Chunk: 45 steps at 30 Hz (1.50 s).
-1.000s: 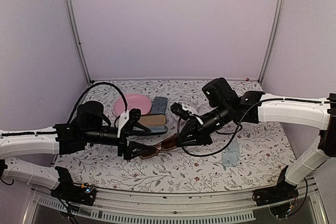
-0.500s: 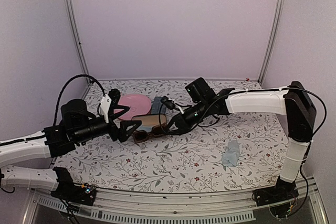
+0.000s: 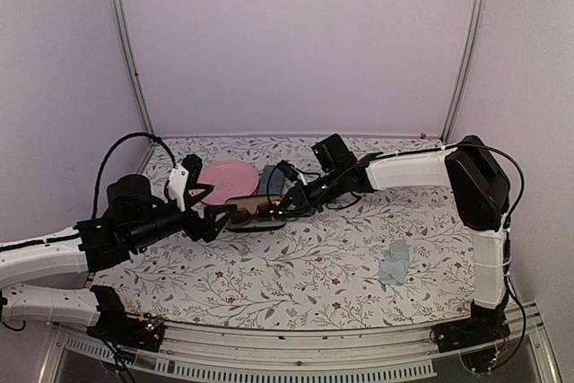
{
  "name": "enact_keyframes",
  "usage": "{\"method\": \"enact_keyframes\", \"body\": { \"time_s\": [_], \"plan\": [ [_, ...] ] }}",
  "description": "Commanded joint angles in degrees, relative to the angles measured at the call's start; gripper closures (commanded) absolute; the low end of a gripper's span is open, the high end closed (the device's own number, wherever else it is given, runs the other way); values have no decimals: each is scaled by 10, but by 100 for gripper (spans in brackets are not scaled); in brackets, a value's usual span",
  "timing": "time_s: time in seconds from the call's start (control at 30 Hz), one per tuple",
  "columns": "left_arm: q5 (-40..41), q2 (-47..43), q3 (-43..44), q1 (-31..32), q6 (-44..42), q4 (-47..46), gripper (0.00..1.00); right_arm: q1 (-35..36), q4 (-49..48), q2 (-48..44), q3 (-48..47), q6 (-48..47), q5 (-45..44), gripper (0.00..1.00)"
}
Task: Organize the sunglasses
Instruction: Place the sunglasses in the sunglasses case.
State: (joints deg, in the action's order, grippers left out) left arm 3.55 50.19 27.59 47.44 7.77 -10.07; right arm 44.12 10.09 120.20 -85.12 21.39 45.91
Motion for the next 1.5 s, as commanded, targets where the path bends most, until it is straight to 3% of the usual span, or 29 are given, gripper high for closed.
{"method": "enact_keyframes", "body": {
  "time_s": [0.0,0.87,1.47],
  "plan": [
    [5,5,-10,-7,5,-15,12,-12,-39,28,-20,39,28,100],
    [-2,17,-12,-7,5,-22,13,-31,-130,78,-14,117,64,99],
    [-6,19,-12,-7,4,-22,13,-35,-134,105,-12,135,61,99]
  ]
}}
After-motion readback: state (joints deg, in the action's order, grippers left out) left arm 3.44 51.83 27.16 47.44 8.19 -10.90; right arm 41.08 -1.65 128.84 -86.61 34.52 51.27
